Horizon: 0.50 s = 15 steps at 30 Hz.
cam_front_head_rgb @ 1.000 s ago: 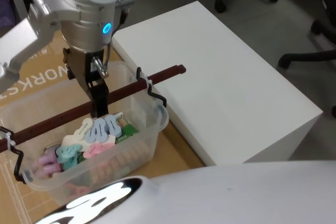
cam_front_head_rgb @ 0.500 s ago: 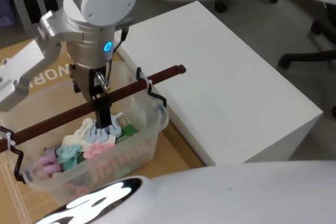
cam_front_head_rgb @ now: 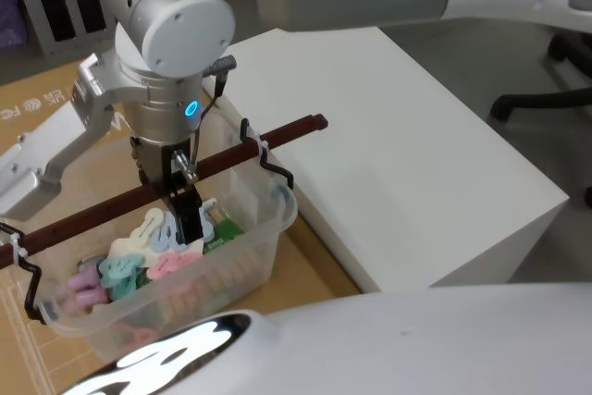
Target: Use one hand to grasp the basket and place it at the designated location.
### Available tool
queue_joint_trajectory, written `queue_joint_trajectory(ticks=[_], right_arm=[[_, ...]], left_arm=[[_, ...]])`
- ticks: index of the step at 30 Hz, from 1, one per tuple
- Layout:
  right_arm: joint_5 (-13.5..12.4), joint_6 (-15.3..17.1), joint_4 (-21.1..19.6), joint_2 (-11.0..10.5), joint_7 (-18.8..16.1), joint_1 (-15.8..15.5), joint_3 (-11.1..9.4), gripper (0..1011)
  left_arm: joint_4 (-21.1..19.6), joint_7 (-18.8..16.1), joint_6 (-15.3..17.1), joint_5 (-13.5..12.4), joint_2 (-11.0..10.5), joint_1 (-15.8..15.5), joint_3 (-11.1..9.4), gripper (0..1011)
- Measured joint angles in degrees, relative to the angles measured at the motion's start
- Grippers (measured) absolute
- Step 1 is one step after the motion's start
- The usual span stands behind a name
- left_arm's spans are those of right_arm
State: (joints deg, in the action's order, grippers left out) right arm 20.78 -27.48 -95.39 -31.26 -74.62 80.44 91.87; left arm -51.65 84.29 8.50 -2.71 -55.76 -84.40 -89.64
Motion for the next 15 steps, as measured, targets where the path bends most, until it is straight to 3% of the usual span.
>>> queue_joint_trajectory(ticks=[15], right_arm=[[1.16, 0.84, 0.64, 0.52, 0.18, -1.28, 0.17, 1001]], left_arm=[[0.0, 0.0, 0.0, 0.0, 0.0, 0.0, 0.0, 0]])
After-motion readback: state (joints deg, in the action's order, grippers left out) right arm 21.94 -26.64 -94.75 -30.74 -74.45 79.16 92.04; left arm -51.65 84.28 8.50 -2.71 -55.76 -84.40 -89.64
